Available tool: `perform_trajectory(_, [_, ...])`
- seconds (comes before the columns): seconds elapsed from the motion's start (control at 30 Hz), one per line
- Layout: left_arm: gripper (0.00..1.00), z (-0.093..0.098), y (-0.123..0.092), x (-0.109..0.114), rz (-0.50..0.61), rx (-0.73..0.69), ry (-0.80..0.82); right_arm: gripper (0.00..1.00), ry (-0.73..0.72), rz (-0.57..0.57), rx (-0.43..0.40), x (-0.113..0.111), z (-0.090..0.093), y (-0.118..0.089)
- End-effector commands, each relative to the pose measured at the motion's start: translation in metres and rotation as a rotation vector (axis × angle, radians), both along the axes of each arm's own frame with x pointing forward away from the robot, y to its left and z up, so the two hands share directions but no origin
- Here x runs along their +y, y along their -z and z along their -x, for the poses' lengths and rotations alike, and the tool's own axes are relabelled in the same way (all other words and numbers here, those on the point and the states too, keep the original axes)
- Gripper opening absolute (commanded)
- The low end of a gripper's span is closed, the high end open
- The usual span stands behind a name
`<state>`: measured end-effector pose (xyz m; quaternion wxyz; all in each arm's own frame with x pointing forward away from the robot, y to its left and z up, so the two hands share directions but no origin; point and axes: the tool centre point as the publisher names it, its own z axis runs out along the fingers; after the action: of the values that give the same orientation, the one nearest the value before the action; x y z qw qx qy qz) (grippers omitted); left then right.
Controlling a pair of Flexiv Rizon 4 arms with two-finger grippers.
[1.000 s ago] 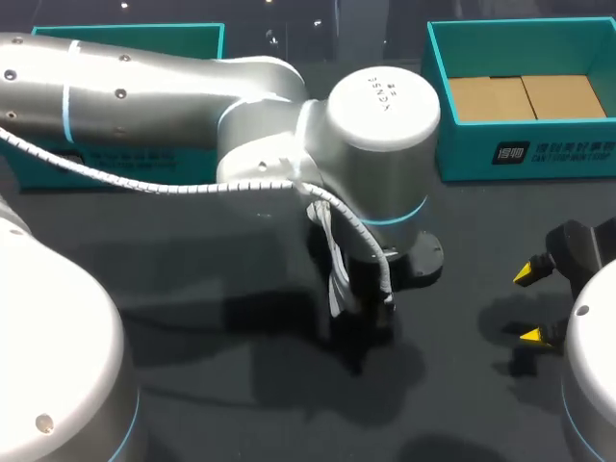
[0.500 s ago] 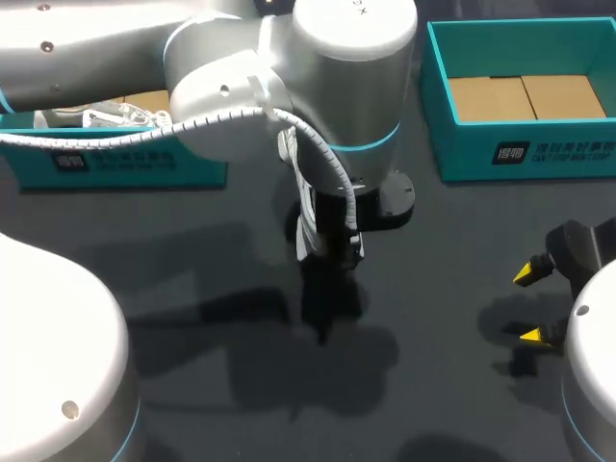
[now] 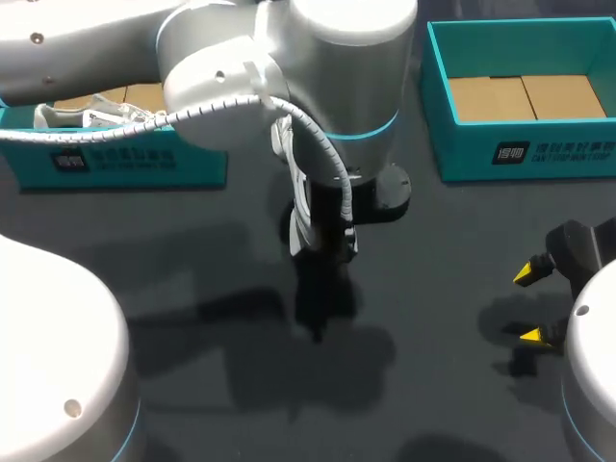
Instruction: Take the shoe out of the shoebox, open the shoe tongue, remove and reinsert the insole, then place the shoe into the shoebox
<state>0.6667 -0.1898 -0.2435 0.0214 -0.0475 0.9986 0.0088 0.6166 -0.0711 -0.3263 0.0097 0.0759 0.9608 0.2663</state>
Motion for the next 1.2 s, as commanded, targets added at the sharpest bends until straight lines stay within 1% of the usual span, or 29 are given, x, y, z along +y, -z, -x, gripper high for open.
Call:
perform_trajectory(0.03, [0.0,-0.022,-0.034,0.03,0.03,0.027,0.014,1.0,0.001,0.001,-0.003,0.0,0.002,-0.001])
perform_trajectory(0.27, [0.0,-0.059,-0.066,0.063,0.028,0.013,0.004,1.0,0.001,0.001,-0.003,0.0,0.002,-0.001])
perform_trajectory(0.37, [0.0,-0.076,-0.076,0.079,0.023,0.001,-0.008,1.0,0.001,0.001,-0.003,0.0,0.002,-0.001])
perform_trajectory(0.67, [0.0,-0.13,-0.097,0.135,0.038,0.006,-0.042,1.0,0.001,0.001,-0.003,0.0,0.002,-0.001])
perform_trajectory(0.77, [0.0,-0.153,-0.101,0.157,0.005,0.002,-0.026,1.0,0.001,0.001,-0.003,0.0,0.002,-0.001])
perform_trajectory(1.2, [0.0,-0.153,-0.101,0.157,0.005,0.002,-0.026,1.0,0.001,0.001,-0.003,0.0,0.002,-0.001])
